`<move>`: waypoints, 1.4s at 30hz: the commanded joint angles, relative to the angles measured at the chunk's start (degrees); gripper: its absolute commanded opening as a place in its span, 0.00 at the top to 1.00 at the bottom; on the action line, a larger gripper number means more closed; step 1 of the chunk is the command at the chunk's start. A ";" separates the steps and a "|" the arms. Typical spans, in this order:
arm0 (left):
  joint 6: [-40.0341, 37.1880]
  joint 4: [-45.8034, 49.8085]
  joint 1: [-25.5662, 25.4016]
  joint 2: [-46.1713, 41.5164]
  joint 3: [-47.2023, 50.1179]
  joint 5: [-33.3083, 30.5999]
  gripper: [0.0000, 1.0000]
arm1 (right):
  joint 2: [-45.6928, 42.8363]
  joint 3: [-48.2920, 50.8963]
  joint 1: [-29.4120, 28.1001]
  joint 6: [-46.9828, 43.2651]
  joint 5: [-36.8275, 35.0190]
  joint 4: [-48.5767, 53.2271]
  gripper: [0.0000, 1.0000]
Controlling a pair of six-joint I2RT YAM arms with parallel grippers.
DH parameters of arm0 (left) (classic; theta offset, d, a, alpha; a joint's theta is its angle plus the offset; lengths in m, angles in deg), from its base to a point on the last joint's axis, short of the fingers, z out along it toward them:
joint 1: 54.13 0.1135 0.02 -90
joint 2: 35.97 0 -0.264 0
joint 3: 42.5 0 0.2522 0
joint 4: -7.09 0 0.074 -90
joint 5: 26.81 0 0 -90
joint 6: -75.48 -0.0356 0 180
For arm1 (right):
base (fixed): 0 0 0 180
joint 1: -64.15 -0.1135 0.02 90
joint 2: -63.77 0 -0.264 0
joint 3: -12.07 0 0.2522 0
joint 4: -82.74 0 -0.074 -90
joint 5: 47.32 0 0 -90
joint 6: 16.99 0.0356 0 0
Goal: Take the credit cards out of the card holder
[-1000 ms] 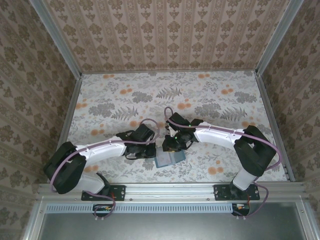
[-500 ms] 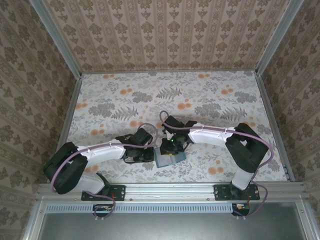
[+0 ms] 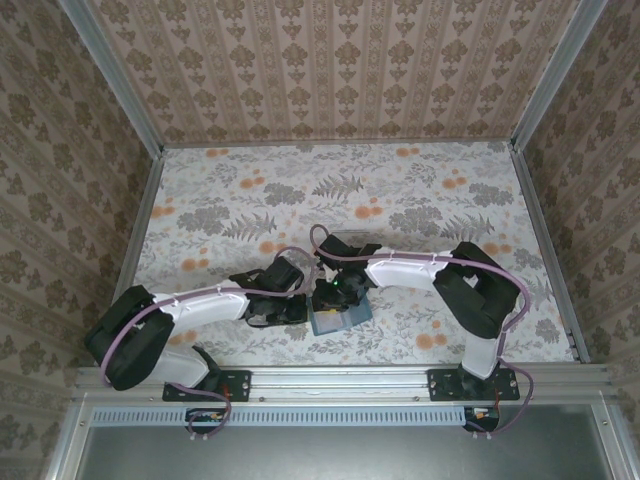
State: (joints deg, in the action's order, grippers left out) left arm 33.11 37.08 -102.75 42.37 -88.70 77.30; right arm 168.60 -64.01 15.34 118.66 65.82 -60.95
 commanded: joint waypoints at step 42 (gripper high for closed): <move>-0.42 0.64 1.58 0.78 1.99 0.66 0.92 | -1.00 -10.50 -3.32 -6.54 -21.74 25.29 0.76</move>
State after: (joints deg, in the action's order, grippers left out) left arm 33.09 35.98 -101.66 41.91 -87.83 78.65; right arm 168.74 -73.50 12.56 112.28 44.38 -36.95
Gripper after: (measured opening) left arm 0.082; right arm 0.271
